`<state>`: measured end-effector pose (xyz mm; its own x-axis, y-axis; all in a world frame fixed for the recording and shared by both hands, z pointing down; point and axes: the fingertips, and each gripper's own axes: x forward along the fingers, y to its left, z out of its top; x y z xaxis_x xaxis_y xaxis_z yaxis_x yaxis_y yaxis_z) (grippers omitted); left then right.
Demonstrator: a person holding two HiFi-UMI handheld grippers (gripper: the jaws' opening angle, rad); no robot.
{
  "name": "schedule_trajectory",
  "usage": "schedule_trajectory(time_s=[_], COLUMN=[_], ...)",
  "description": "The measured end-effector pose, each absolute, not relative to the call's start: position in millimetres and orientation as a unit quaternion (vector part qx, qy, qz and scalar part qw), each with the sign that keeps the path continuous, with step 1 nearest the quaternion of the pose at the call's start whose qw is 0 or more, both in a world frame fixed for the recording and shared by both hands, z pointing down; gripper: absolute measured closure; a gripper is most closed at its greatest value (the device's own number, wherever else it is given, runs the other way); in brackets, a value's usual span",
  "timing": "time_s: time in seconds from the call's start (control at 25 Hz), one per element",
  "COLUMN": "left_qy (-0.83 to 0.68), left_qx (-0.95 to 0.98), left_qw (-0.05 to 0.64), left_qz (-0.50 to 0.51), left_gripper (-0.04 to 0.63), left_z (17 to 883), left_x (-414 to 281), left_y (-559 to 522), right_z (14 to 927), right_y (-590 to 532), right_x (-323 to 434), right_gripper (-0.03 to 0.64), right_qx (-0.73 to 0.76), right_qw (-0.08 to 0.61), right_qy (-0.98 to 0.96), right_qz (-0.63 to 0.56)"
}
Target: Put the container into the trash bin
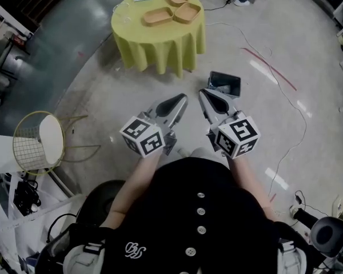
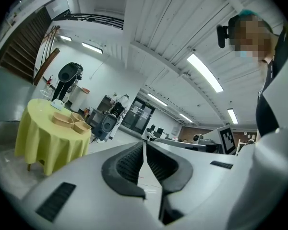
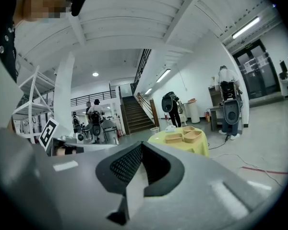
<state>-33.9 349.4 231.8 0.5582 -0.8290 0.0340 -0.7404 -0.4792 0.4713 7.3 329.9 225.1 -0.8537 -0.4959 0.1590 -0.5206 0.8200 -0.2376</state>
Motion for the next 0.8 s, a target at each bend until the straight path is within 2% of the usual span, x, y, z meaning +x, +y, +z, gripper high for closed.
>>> schedule_trajectory(time_s=[0.4, 0.8], left_qy=[-0.467, -0.473], left_qx=[0.847, 0.842], left_qw=[0.232, 0.238], left_qz=[-0.100, -0.102], left_gripper=[0.566, 0.566], left_z=[245, 260], left_x=[-57, -83], left_y=[331, 240], right_z=[248, 261], right_y=[310, 211], right_x=[4, -28], right_gripper=[0.614, 0.614], right_qx=[0.286, 0.273], right_qw=[0.054, 0.056], right_qy=[-0.943, -0.946], right_qz=[0.163, 0.168])
